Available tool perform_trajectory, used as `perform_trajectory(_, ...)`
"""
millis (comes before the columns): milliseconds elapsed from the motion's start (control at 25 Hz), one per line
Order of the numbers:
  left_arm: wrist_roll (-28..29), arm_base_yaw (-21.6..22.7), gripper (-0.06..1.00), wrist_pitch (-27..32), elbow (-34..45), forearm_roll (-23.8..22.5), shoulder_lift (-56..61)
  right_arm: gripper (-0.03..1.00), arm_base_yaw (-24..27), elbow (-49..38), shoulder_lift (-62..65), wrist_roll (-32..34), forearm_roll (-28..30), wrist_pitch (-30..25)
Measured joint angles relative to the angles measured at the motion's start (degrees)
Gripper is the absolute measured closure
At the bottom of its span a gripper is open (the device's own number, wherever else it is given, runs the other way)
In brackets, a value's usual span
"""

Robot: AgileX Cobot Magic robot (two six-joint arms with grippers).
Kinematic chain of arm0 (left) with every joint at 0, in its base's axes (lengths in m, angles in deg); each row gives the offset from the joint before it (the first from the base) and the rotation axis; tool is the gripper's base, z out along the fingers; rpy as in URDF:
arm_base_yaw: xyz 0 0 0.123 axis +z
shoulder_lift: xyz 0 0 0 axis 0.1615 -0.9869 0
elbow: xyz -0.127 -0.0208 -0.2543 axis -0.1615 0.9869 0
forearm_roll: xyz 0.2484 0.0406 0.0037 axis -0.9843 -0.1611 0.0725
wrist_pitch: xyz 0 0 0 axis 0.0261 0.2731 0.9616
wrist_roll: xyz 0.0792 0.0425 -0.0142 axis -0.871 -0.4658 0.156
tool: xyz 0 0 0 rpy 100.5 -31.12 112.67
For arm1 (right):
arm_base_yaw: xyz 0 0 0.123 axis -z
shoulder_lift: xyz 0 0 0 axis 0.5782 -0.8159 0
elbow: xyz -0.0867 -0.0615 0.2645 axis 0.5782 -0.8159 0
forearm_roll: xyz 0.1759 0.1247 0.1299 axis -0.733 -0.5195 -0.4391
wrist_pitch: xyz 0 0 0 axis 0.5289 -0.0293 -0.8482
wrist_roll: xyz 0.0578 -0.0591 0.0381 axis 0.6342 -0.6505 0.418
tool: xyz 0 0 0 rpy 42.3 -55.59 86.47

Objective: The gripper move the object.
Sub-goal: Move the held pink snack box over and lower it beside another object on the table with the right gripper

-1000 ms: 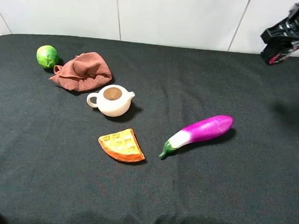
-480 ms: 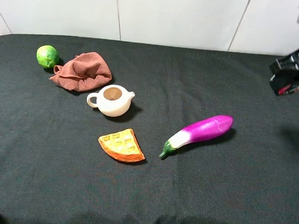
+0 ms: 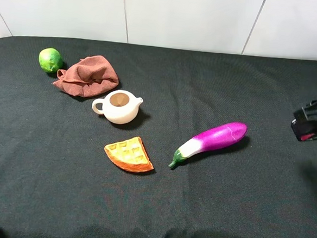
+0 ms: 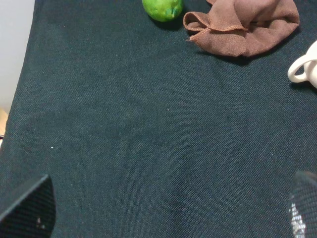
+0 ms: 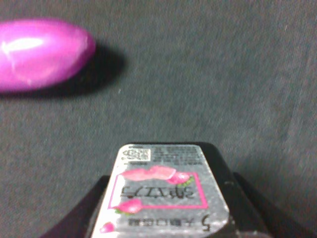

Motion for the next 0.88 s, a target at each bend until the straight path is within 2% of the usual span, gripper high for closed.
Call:
perform_trajectory(360,0.0,0.0,-0.05,0.0,0.0,0.0,0.0,0.62,-1.5,-2.7,3.5,0.3,-1.6,-0.1)
perform_trajectory(880,0.0,0.0,-0.05,0.0,0.0,0.0,0.0,0.62,-20.1,-2.7,-2.6,11.8,0.8,5.8)
